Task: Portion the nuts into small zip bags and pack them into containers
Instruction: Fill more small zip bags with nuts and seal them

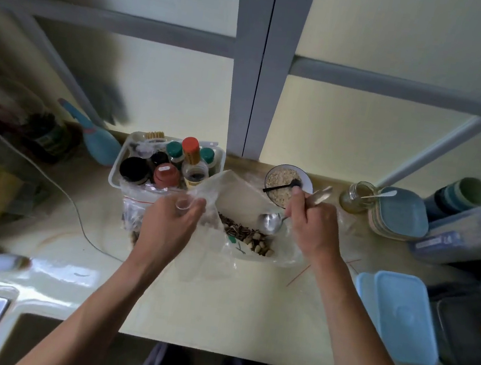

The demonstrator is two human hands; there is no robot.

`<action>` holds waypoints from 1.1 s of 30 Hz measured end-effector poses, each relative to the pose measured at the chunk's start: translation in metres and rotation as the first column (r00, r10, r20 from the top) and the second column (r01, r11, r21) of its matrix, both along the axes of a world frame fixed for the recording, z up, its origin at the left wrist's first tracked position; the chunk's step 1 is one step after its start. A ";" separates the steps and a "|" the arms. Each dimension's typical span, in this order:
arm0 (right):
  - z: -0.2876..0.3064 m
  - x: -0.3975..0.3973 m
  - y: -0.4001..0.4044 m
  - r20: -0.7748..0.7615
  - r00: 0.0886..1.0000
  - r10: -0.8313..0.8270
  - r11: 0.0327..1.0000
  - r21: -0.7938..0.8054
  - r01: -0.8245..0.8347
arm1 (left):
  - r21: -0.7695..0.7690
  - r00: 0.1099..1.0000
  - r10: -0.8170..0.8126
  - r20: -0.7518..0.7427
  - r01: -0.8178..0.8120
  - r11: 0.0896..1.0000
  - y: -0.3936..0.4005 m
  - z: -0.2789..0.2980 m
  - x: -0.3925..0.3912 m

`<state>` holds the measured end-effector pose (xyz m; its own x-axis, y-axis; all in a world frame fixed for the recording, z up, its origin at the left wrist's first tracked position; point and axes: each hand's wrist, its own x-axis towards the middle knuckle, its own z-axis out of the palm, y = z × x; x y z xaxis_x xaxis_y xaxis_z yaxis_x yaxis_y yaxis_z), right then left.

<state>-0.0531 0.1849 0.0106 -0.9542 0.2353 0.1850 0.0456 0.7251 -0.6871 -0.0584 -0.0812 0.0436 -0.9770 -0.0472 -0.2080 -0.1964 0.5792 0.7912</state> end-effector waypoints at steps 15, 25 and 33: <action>-0.020 0.024 -0.039 0.012 0.999 -0.032 0.976 0.216 0.028 | -0.467 0.786 -0.563 -0.256 0.409 0.784 0.038 -0.046 0.026; -0.048 0.030 -0.056 0.088 0.982 0.169 0.984 0.036 -0.173 | -0.504 0.925 -0.293 0.240 0.377 0.777 0.047 -0.100 0.016; -0.049 0.036 -0.055 0.076 0.997 0.026 0.992 0.122 -0.035 | -0.527 0.858 -0.126 0.498 0.415 0.742 0.015 -0.108 0.025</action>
